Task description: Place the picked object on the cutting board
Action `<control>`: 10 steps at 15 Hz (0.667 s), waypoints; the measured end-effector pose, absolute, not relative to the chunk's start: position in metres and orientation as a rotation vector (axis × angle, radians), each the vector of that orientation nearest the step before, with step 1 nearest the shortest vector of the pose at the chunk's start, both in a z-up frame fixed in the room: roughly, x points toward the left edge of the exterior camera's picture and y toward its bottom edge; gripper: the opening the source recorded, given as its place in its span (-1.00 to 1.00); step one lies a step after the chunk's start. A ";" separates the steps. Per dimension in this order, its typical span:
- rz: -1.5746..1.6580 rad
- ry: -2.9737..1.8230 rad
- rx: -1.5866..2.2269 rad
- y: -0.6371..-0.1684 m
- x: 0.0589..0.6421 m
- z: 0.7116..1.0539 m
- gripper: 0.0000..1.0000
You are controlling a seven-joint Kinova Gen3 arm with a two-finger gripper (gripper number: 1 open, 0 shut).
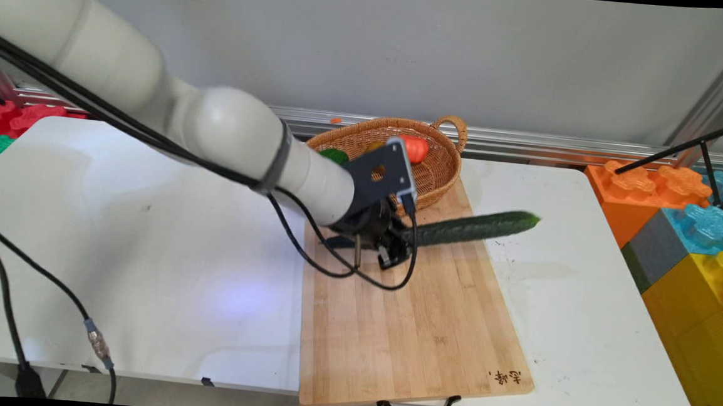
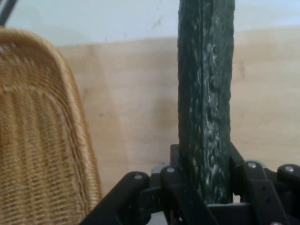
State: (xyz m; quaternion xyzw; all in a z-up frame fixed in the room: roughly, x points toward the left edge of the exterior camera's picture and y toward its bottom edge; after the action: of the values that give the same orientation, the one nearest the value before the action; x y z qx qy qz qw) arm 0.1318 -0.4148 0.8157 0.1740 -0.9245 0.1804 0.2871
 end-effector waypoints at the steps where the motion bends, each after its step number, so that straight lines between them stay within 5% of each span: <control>1: 0.480 -2.488 0.467 -0.417 0.130 0.804 -1.00; 9: 0.455 -2.562 0.516 -0.421 0.129 0.760 -1.00; 10: 0.450 -2.567 0.519 -0.421 0.129 0.757 1.00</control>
State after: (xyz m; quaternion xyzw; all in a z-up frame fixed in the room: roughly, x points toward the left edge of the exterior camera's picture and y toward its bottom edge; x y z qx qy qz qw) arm 0.1291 -0.4207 0.7572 0.1897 -0.9378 0.1645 0.2397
